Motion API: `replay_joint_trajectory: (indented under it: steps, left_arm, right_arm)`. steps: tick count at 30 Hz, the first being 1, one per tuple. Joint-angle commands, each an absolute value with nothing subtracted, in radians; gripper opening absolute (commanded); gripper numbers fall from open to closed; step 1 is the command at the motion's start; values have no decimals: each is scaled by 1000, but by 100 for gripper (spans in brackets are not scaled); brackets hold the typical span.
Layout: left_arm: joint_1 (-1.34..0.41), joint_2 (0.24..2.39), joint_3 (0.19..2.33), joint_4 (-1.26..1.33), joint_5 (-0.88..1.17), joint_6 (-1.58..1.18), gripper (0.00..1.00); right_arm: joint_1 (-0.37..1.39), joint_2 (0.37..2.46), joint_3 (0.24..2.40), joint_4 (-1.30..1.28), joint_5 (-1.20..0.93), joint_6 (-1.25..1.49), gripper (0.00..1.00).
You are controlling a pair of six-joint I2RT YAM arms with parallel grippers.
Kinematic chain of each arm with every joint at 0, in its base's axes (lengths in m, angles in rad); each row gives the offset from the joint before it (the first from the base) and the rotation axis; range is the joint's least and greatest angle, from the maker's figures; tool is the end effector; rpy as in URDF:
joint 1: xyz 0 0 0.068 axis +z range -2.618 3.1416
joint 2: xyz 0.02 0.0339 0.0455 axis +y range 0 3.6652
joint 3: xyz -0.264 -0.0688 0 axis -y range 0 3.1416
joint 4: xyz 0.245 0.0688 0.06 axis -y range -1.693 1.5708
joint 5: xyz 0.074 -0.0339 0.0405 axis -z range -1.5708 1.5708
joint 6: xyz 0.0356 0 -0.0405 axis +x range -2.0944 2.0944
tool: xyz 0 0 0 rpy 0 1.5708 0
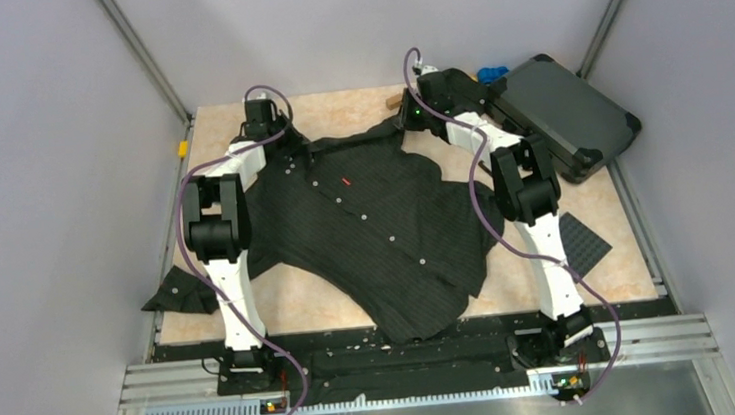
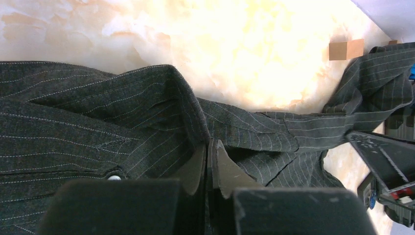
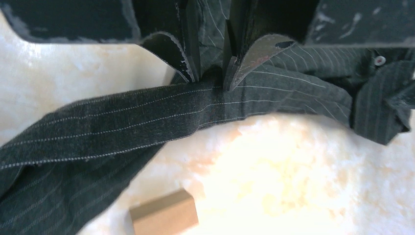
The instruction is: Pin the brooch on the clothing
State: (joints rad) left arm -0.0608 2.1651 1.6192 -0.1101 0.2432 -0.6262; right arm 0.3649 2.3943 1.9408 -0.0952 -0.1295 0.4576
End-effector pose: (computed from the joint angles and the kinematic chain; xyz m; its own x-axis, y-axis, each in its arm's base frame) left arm 0.4930 -0.0386 0.1901 -0.6395 -0.5309 -0.5560 -0.1547 0.7973 -0.5834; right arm 0.5154 0.2018 0.1825 -0.6389 0.2249 -0.7357 -0.1945 0.8780 0.4374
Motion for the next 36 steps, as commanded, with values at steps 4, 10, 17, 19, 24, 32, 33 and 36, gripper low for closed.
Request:
replay_joint_trajectory:
  steps: [4,10,17,19,24,32,33,36]
  left_arm:
    - [-34,2125,1620,-8,221,-655,0]
    - [6,2158,1645,30,231,-725,0]
    - [57,2209,1683,34,276,-777,0]
    - [64,2211,1683,34,285,-785,0]
    - [70,2196,1689,17,309,-770,33]
    - [70,2056,1697,-129,251,-640,71]
    - [69,2020,1680,-145,228,-621,72]
    - [68,1904,1591,-183,185,-572,73]
  right_arm:
    - [353,2440,2098,-9,-122,468,23]
    - [350,2570,2263,-23,-123,493,19]
    - [338,2652,2312,36,-118,555,16]
    - [336,2660,2321,39,-134,553,20]
    - [337,2637,2352,18,-219,504,57]
    - [334,2447,2318,-193,-262,344,82]
    - [333,2408,2292,-221,-261,324,82]
    - [334,2274,2161,-289,-244,274,82]
